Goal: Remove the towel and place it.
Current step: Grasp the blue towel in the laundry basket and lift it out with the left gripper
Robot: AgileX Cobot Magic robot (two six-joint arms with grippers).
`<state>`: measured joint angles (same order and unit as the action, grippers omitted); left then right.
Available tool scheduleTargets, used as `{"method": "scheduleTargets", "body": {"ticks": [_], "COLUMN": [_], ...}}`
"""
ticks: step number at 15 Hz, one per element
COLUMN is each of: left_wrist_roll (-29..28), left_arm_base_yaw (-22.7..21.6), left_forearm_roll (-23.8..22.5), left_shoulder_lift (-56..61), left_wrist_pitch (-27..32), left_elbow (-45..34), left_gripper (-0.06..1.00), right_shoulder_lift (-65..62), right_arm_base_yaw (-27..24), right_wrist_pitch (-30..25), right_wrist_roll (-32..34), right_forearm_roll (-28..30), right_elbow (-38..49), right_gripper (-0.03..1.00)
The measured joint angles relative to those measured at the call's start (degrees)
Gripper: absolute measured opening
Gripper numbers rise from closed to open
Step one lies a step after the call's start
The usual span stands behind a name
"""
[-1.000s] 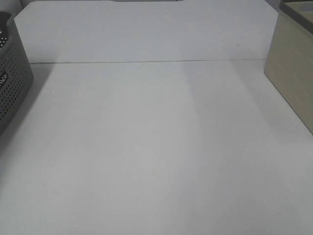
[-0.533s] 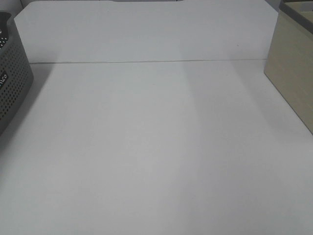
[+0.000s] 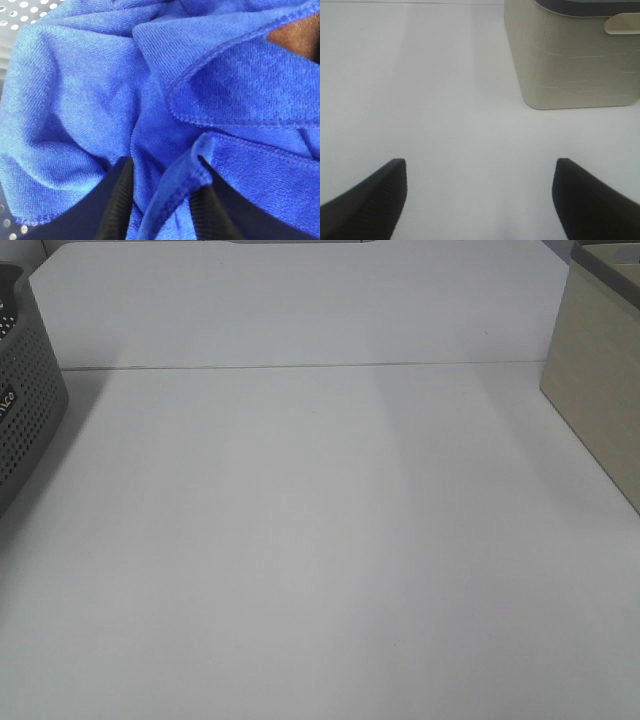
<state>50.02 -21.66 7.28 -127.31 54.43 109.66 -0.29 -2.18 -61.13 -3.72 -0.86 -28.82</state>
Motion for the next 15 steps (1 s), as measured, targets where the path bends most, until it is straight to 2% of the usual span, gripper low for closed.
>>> {"method": "scheduleTargets", "body": {"ticks": [6,7,9,10,12,15], "left_wrist_roll": [0.1,0.1,0.2,0.2,0.2,-1.0], "left_arm_base_yaw": [0.0,0.0,0.0,0.0,0.0,0.0], "left_forearm_roll": [0.5,0.3,-0.2,-0.6,-0.6,0.1], "left_shoulder_lift": [-1.9,-1.9,-1.8,-1.7,0.1,8.4], "left_wrist_pitch": [1.0,1.0,1.0,1.2,2.3,8.3], "left_elbow": [0.0,0.0,0.0,0.0,0.0,0.0], "left_gripper": [0.34,0.26,0.04,0.0,0.0,0.0], "right_shoulder_lift": [0.0,0.0,0.0,0.0,0.0,0.0], "right_arm_base_yaw": [0.0,0.0,0.0,0.0,0.0,0.0], "right_wrist_pitch": [0.0,0.0,0.0,0.0,0.0,0.0], "right_wrist_roll": [0.0,0.0,0.0,0.0,0.0,0.0], "right_forearm_roll": [0.0,0.0,0.0,0.0,0.0,0.0], "right_elbow": [0.0,0.0,0.0,0.0,0.0,0.0], "right_gripper": [0.78,0.78,0.78,0.78,0.78,0.78]}}
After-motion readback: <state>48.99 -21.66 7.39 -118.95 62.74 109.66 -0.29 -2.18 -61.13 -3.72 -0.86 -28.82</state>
